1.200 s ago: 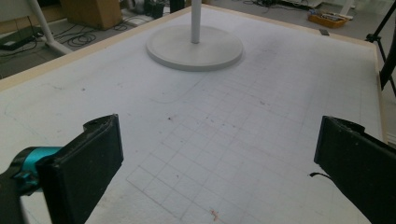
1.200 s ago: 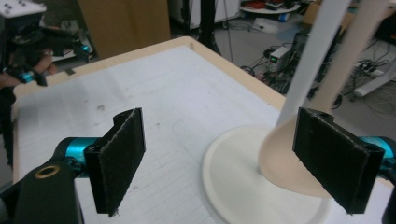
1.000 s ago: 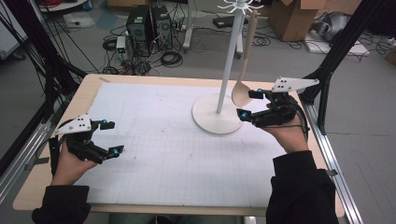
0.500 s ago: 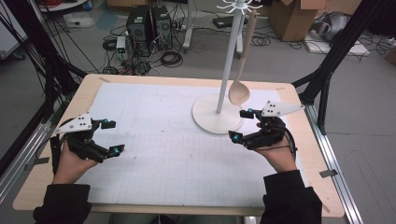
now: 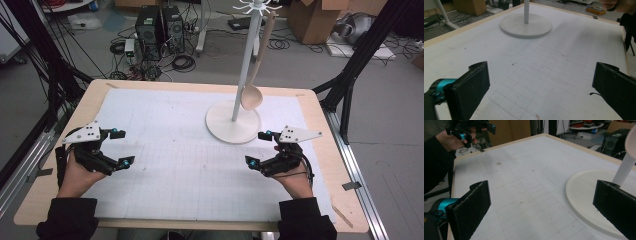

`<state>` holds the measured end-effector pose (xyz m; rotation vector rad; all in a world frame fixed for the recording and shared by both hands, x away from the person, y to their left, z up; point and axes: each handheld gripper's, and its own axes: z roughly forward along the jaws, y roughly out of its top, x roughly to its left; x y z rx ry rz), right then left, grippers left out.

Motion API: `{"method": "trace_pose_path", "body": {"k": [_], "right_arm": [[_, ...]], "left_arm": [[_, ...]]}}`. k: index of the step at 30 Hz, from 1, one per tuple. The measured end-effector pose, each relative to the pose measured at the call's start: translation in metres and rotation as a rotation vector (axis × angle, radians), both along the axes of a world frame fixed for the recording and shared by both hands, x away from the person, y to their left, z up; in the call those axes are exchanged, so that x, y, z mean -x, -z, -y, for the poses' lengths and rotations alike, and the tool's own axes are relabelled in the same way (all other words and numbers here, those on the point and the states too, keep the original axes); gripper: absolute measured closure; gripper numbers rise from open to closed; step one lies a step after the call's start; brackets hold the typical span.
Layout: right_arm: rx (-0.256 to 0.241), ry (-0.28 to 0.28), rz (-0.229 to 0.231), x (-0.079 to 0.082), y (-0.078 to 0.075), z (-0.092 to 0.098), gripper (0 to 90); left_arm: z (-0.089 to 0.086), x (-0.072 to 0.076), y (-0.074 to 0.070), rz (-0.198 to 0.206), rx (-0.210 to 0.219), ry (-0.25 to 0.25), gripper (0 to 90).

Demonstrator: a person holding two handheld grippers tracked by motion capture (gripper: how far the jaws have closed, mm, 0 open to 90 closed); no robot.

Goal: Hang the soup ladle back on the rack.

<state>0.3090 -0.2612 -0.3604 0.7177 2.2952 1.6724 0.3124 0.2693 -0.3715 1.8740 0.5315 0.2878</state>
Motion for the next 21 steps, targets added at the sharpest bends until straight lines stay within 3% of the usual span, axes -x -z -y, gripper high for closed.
{"method": "trace_pose_path", "body": {"k": [8,21], "right_arm": [[-0.011,0.034,-0.043,-0.009,0.023,0.010,0.3],[-0.003,0.065,-0.047,-0.011,0.025,0.014,0.4]], "left_arm": [[0.002,-0.002,0.005,-0.014,-0.015,-0.006,1.7],[0.006,-0.002,0.006,-0.017,-0.014,0.008,1.7]]}}
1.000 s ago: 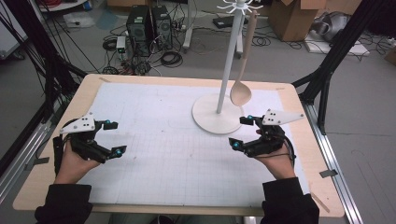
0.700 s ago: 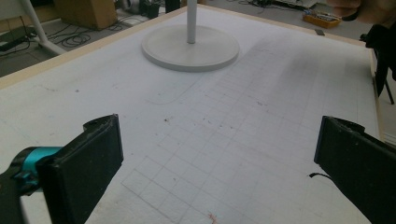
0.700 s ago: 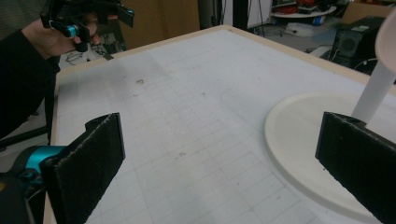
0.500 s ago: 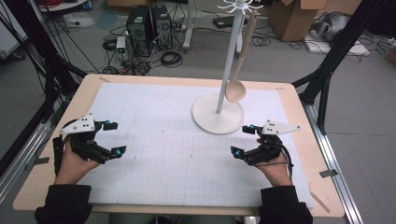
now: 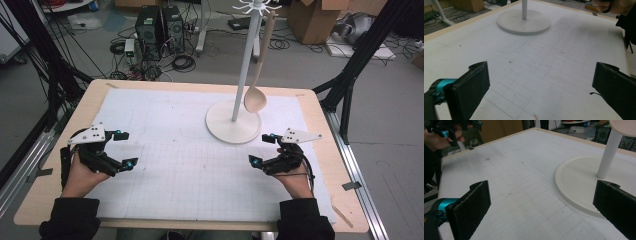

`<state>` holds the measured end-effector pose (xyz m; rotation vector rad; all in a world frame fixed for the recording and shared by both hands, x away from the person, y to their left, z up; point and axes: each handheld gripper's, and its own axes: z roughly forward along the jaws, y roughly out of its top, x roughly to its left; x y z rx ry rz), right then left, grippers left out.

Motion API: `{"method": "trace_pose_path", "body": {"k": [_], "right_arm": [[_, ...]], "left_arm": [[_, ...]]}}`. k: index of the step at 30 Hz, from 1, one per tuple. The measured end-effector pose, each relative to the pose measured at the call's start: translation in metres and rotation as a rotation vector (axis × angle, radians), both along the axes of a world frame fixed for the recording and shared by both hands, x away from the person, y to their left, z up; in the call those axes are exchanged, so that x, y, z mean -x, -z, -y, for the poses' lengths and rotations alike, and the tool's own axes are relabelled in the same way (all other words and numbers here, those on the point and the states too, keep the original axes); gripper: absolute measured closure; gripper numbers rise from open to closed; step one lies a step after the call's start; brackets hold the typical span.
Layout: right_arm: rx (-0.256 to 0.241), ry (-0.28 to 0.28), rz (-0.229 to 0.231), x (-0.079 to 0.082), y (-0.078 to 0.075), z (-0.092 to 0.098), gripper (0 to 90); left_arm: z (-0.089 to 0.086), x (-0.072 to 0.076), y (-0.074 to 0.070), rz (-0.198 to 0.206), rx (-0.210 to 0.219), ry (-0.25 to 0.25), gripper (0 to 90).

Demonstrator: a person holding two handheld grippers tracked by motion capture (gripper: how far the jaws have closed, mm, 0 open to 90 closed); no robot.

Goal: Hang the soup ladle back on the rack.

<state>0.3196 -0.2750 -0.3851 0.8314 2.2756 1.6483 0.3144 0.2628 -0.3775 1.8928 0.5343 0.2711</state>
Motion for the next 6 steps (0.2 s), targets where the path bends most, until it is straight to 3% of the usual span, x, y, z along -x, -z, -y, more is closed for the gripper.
{"method": "trace_pose_path", "body": {"k": [6], "right_arm": [[0.014,0.001,-0.002,-0.0001,0.0007,-0.0015,0.4]], "left_arm": [[-0.0007,0.0000,-0.0004,0.000,-0.003,-0.002,1.7]]}}
